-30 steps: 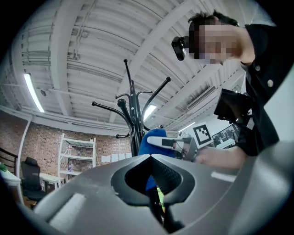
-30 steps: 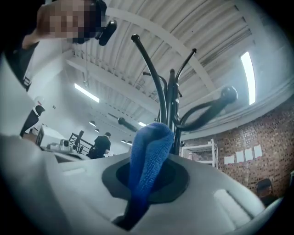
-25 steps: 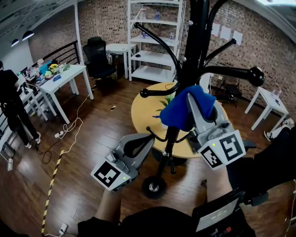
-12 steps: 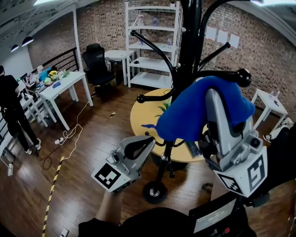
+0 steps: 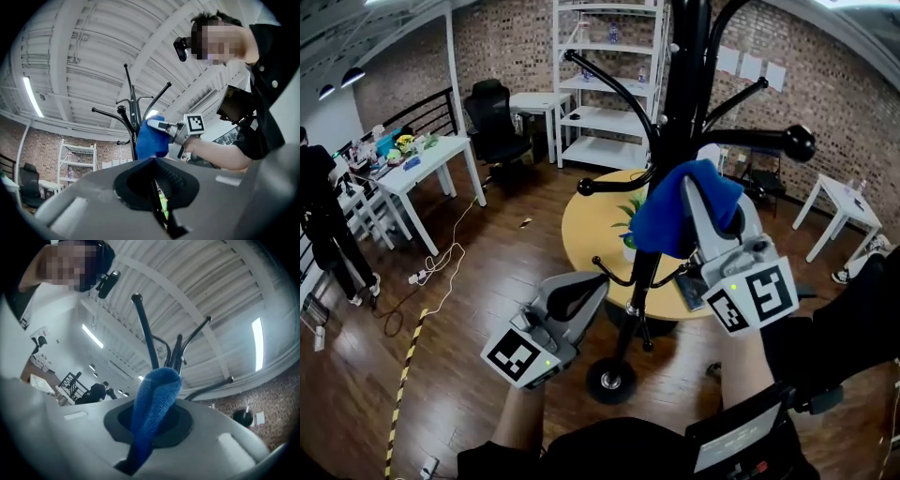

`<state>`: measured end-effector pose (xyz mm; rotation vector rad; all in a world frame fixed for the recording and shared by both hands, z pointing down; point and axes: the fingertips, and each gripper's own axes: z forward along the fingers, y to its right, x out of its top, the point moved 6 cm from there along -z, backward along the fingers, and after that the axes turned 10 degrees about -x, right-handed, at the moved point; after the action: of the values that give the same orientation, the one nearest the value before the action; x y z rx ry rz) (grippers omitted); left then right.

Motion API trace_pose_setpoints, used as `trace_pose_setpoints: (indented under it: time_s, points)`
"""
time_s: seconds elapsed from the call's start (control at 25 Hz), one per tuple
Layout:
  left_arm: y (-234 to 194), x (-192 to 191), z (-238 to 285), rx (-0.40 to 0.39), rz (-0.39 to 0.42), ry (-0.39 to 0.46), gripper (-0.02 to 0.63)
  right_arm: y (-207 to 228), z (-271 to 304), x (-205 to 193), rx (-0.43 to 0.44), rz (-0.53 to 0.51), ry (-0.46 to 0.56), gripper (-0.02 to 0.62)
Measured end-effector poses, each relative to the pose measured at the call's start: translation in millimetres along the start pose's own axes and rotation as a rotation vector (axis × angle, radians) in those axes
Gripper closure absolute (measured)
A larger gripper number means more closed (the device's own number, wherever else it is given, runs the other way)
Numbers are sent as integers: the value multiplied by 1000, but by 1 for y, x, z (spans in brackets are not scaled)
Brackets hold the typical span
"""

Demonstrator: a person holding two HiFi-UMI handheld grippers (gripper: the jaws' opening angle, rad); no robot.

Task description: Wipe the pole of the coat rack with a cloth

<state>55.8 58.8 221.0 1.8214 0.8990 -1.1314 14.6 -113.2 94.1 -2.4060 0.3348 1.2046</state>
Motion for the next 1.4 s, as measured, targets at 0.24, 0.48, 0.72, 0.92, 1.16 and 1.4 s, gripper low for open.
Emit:
trace_pose_setpoints:
  time_s: [0.24,0.48,0.72,0.92,1.16,1.4]
  points:
    - [-4,-16,-12,29,-42,-34,612,-12,-31,-66,-34,80,-115,574]
    - [-3,-27,-8,31,-88,-40,612,-27,-76,-132,-23,150,-307,574]
    - [0,-31,-9,16,-111,-40,612,-72,-113,-206,88,186,-574,574]
    - [0,-35,-10,15,-126,-46,612,-78,-132,-238,146,247,-756,574]
    - [0,-42,-14,-7,-142,-42,612,-81,-156,-218,183,408,-820,574]
    - [-13,-44,-14,-38,-151,-23,612,-88,-158,-196,193,385,-799,574]
